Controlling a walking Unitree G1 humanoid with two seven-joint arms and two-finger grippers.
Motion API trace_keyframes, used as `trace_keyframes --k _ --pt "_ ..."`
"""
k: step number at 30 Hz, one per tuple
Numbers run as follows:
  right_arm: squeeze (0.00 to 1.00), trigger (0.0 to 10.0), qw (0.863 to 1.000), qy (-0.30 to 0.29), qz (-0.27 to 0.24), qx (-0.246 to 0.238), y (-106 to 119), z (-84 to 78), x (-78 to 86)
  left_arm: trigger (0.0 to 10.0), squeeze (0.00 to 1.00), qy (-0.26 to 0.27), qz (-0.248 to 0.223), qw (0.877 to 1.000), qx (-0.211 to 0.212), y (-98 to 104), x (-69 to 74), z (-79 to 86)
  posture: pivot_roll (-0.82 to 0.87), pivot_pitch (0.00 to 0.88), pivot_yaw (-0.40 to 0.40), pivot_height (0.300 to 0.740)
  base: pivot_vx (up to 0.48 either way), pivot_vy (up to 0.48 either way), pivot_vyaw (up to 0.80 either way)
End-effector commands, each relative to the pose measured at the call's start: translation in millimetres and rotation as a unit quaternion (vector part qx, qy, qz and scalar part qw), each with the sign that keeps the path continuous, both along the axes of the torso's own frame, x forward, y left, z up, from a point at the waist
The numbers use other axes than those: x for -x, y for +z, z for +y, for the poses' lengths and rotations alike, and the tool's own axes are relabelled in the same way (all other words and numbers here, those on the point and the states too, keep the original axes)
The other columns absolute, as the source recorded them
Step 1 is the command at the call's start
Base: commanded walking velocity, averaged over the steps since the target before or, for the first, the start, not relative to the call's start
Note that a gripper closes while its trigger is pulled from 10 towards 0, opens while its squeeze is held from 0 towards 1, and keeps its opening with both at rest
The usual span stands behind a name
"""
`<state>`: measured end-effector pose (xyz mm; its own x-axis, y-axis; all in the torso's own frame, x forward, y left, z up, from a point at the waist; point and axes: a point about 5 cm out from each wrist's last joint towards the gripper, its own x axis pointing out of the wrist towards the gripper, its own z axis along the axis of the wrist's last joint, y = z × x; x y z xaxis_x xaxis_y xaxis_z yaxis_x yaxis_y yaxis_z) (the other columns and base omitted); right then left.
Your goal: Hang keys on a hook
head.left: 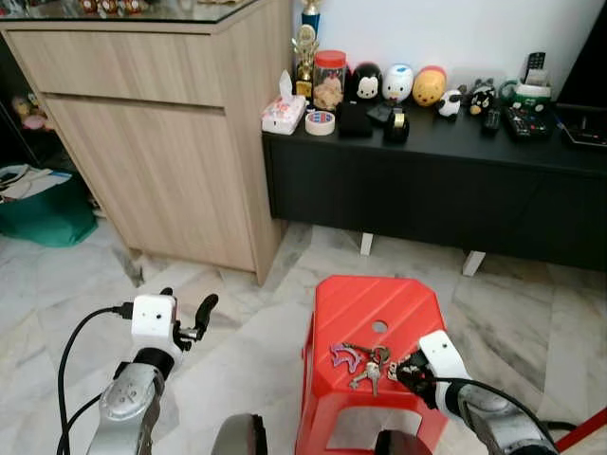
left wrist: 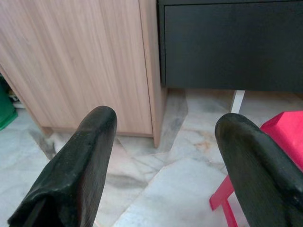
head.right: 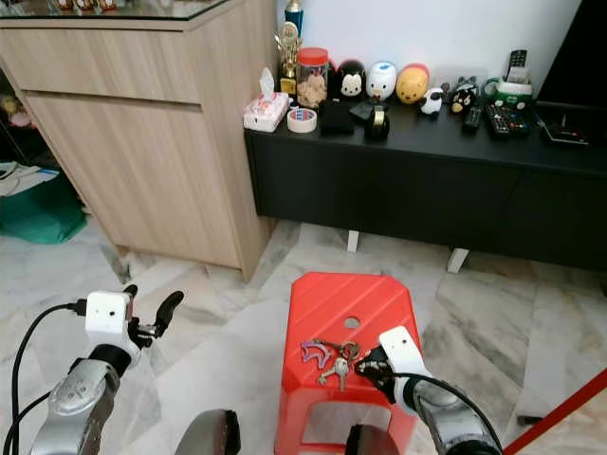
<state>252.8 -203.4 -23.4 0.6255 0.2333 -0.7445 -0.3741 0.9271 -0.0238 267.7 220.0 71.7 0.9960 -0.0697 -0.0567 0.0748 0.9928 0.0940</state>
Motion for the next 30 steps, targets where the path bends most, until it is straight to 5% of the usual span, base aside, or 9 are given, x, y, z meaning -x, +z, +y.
trace_keyframes --k 1,22,23,24,25,26,27,28,30 --pt "0.00 10.0 1.000 -0.002 -0.019 -0.001 5.0 1.0 -7.1 10.0 0.00 -0.001 -0.002 1.000 -0.008 1.8 -1.7 1.9 0.07 0.000 0.014 0.608 0.000 0.000 0.00" --pt "0.00 9.3 1.000 -0.014 -0.024 -0.004 4.3 -0.9 -10.4 10.0 0.00 0.000 0.000 1.000 -0.008 1.2 -2.0 2.4 0.07 0.000 0.015 0.608 0.000 0.000 0.00" --pt "0.00 4.9 1.000 -0.015 -0.024 -0.003 4.1 -1.3 -10.2 10.0 0.00 0.000 -0.001 1.000 -0.008 1.2 -2.0 2.4 0.07 0.000 0.015 0.608 0.000 0.000 0.00" --pt "0.00 4.9 1.000 -0.015 -0.024 -0.003 4.1 -1.3 -10.3 10.0 0.00 0.000 -0.001 1.000 -0.008 1.1 -2.0 2.4 0.07 0.000 0.015 0.608 0.000 0.000 0.00" --pt "0.00 0.8 1.000 -0.015 -0.024 -0.003 4.2 -1.4 -10.4 10.0 0.00 0.001 -0.001 1.000 -0.009 1.3 -2.3 2.7 0.07 0.000 0.014 0.608 0.000 0.000 0.00" --pt "0.00 0.2 1.000 -0.014 -0.024 -0.003 4.1 -1.3 -10.5 10.0 0.00 0.002 -0.001 1.000 -0.009 1.6 -2.6 3.1 0.07 0.000 0.014 0.608 0.000 0.000 0.00" --pt "0.00 0.2 1.000 -0.014 -0.024 -0.003 4.1 -1.2 -10.6 10.0 0.00 0.003 -0.002 1.000 -0.009 1.8 -2.8 3.5 0.07 0.000 0.014 0.608 0.000 0.000 0.00" --pt "0.00 7.0 1.000 -0.015 -0.025 -0.002 4.1 -1.4 -10.9 10.0 0.00 0.003 -0.002 1.000 -0.009 2.1 -3.2 3.8 0.07 0.000 0.013 0.608 0.000 0.000 0.00" --pt "0.00 10.0 1.000 -0.015 -0.025 -0.001 4.1 -1.6 -11.2 10.0 0.00 0.003 -0.002 1.000 -0.009 2.4 -3.7 4.2 0.07 0.000 0.014 0.608 0.000 0.000 0.00"
